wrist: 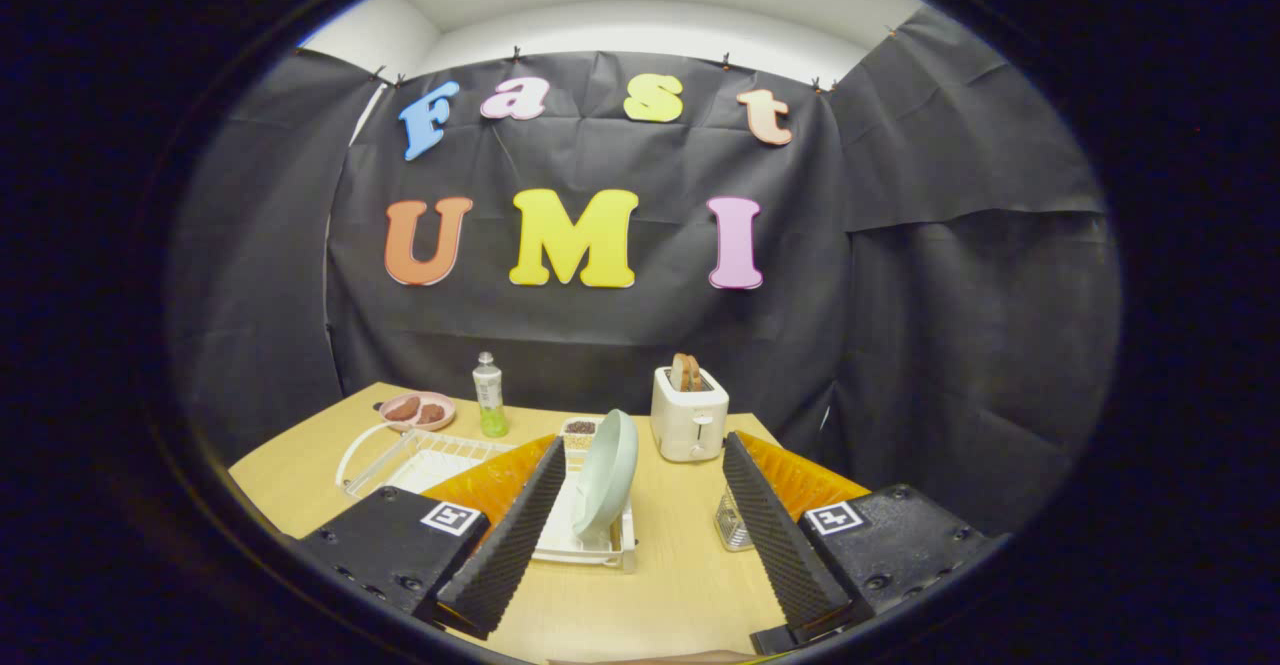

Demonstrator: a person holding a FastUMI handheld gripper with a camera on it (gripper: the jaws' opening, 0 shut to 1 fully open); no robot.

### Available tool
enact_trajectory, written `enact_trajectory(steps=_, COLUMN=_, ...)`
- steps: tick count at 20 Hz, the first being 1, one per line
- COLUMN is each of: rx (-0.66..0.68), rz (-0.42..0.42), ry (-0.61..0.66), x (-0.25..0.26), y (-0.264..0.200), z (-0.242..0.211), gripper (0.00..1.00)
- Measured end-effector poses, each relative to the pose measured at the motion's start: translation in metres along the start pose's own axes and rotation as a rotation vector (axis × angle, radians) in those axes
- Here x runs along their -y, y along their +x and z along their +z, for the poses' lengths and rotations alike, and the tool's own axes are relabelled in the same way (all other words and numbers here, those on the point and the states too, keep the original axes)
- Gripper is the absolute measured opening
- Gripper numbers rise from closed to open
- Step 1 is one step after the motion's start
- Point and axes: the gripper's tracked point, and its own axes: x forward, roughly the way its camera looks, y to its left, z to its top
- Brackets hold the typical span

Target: Take the plate from the dish rack, then take the spoon from the basket and place it into the plate.

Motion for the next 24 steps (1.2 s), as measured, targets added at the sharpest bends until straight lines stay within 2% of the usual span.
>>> enact_trajectory(steps=3, rx=-0.087, rz=-0.026, ry=-0.049, x=-0.001, y=0.045, z=0.007, gripper=1.00)
enact_trajectory(steps=7, rx=-0.242, rz=-0.004, ry=-0.127, x=-0.017, y=0.096, z=0.003, gripper=1.00)
enact_trajectory(steps=9, rx=-0.350, rz=-0.012, ry=-0.156, x=-0.018, y=0.121, z=-0.003, gripper=1.00)
enact_trajectory(steps=13, rx=-0.604, rz=0.000, ry=-0.158, x=-0.026, y=0.156, z=-0.016, gripper=0.93)
enact_trajectory(steps=15, rx=-0.734, rz=0.004, ry=-0.182, x=-0.032, y=0.170, z=-0.027, gripper=0.86)
enact_trajectory(steps=17, rx=-0.846, rz=-0.033, ry=-0.225, x=-0.033, y=0.185, z=-0.037, gripper=0.77)
enact_trajectory(steps=19, rx=-0.880, rz=-0.082, ry=-0.247, x=-0.030, y=0.202, z=-0.037, gripper=0.69)
enact_trajectory(steps=21, rx=-0.938, rz=-0.098, ry=-0.249, x=-0.035, y=0.204, z=-0.041, gripper=0.40)
enact_trajectory(steps=24, rx=-0.962, rz=-0.156, ry=-0.281, x=-0.038, y=0.204, z=-0.036, gripper=0.26)
